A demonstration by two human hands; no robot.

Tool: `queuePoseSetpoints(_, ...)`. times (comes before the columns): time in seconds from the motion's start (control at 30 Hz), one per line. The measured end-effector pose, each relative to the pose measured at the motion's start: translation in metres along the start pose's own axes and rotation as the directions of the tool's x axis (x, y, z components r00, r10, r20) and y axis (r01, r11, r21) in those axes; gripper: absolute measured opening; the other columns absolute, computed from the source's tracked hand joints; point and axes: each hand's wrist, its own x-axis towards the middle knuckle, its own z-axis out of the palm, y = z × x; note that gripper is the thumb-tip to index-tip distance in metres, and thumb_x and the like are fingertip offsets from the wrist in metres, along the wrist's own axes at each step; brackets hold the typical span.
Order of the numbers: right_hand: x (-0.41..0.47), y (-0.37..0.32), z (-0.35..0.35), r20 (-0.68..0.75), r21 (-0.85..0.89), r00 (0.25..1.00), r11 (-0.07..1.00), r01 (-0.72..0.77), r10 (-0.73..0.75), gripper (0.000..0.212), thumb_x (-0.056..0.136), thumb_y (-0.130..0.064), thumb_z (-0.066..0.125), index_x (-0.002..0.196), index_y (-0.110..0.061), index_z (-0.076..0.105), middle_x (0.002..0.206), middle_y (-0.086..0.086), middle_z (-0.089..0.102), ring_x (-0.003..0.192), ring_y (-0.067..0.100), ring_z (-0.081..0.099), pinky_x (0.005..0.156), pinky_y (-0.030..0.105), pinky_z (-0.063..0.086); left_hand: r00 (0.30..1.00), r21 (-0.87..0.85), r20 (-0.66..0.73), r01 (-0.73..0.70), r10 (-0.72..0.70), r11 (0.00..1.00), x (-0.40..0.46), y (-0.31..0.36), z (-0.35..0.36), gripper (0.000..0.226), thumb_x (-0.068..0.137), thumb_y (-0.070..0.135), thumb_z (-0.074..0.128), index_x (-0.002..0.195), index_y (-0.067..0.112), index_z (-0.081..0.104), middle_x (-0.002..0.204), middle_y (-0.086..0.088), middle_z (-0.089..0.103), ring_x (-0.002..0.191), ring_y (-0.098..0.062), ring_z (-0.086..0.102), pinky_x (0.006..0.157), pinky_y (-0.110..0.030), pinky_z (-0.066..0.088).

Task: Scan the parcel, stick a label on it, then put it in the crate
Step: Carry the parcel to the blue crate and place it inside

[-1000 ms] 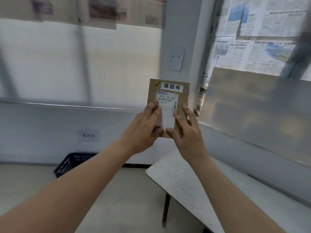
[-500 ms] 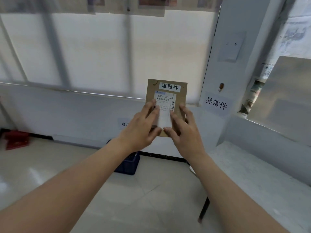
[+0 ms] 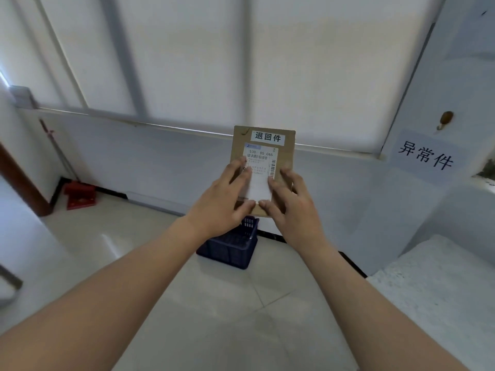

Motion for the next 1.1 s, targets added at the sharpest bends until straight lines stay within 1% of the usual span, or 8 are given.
queuePoseSetpoints(0.17,0.041,0.037,0.045,0.089,0.063,0.996,0.998,-0.011,0.006,0.052,0.094,-0.023,0.076,0.142,-0.01,0.061,0.159,0.008,0.038,0.14,0.033,0.049,0.101,0.05,0.057,0.996,-0.03,0.027,0.087,-0.086,0.996,0.029,-0.045,0.025,0.077,0.093,0.035,0.07,0.155,0.005,0.037,0.164,-0.005,0.024,0.145,-0.029,0.041,0.11,-0.048,0.049)
queuePoseSetpoints(0.27,0.066,0.051,0.073,0.137,0.082,0.991,0.996,-0.016,0.004,0.053,0.094,-0.025,0.076,0.143,-0.011,0.061,0.159,0.007,0.038,0.141,0.032,0.048,0.101,0.049,0.058,0.989,-0.034,0.046,0.141,-0.139,0.989,0.041,-0.074,0.035,0.078,0.093,0.036,0.071,0.156,0.004,0.037,0.164,-0.005,0.024,0.145,-0.028,0.04,0.111,-0.046,0.048)
queuePoseSetpoints(0.4,0.092,0.062,0.109,0.165,0.102,0.986,0.994,-0.041,0.024,0.053,0.094,-0.026,0.076,0.142,-0.01,0.061,0.159,0.006,0.038,0.142,0.031,0.048,0.103,0.049,0.057,0.983,-0.067,0.069,0.176,-0.172,0.982,0.057,-0.117,0.047,0.078,0.093,0.033,0.071,0.156,0.004,0.037,0.165,-0.005,0.023,0.149,-0.026,0.035,0.113,-0.046,0.047)
queuePoseSetpoints(0.53,0.115,0.067,0.152,0.186,0.08,0.981,0.994,-0.076,0.06,0.052,0.094,-0.028,0.076,0.141,-0.011,0.062,0.158,0.004,0.038,0.14,0.032,0.049,0.102,0.05,0.057,0.977,-0.09,0.096,0.197,-0.188,0.976,0.069,-0.166,0.058,0.077,0.093,0.032,0.072,0.155,0.002,0.037,0.165,-0.007,0.024,0.149,-0.027,0.034,0.115,-0.045,0.045)
queuePoseSetpoints(0.63,0.133,0.068,0.191,0.201,0.05,0.976,0.995,-0.09,0.079,0.052,0.094,-0.03,0.076,0.14,-0.01,0.062,0.157,0.005,0.04,0.139,0.032,0.051,0.101,0.049,0.057,0.974,-0.115,0.111,0.209,-0.197,0.971,0.076,-0.213,0.066,0.077,0.091,0.031,0.074,0.153,0.001,0.04,0.164,-0.008,0.027,0.149,-0.026,0.034,0.115,-0.046,0.044)
queuePoseSetpoints(0.73,0.152,0.063,0.239,0.216,0.039,0.968,0.99,-0.136,0.125,0.053,0.094,-0.031,0.075,0.141,-0.01,0.062,0.157,0.003,0.04,0.14,0.029,0.049,0.104,0.048,0.056,0.969,-0.145,0.139,0.223,-0.203,0.964,0.08,-0.269,0.071,0.078,0.091,0.032,0.074,0.154,0.001,0.04,0.164,-0.006,0.027,0.148,-0.024,0.034,0.114,-0.046,0.045)
queuePoseSetpoints(0.9,0.183,0.051,0.317,0.22,0.006,0.956,0.98,-0.2,0.194,0.053,0.093,-0.03,0.077,0.14,-0.009,0.063,0.156,0.005,0.042,0.14,0.027,0.05,0.104,0.047,0.056,0.967,-0.185,0.198,0.198,-0.161,0.962,0.088,-0.364,0.078,0.079,0.09,0.032,0.076,0.153,-0.001,0.041,0.164,-0.007,0.028,0.148,-0.025,0.035,0.113,-0.046,0.047)
queuePoseSetpoints(1.1,0.213,0.043,0.388,0.247,-0.036,0.923,0.954,-0.297,0.296,0.055,0.092,-0.035,0.078,0.14,-0.012,0.064,0.156,0.004,0.043,0.139,0.028,0.05,0.105,0.048,0.055,0.95,-0.217,0.286,0.189,-0.123,0.958,0.101,-0.45,0.085,0.08,0.091,0.031,0.076,0.152,-0.006,0.04,0.165,-0.011,0.028,0.151,-0.028,0.032,0.12,-0.041,0.039)
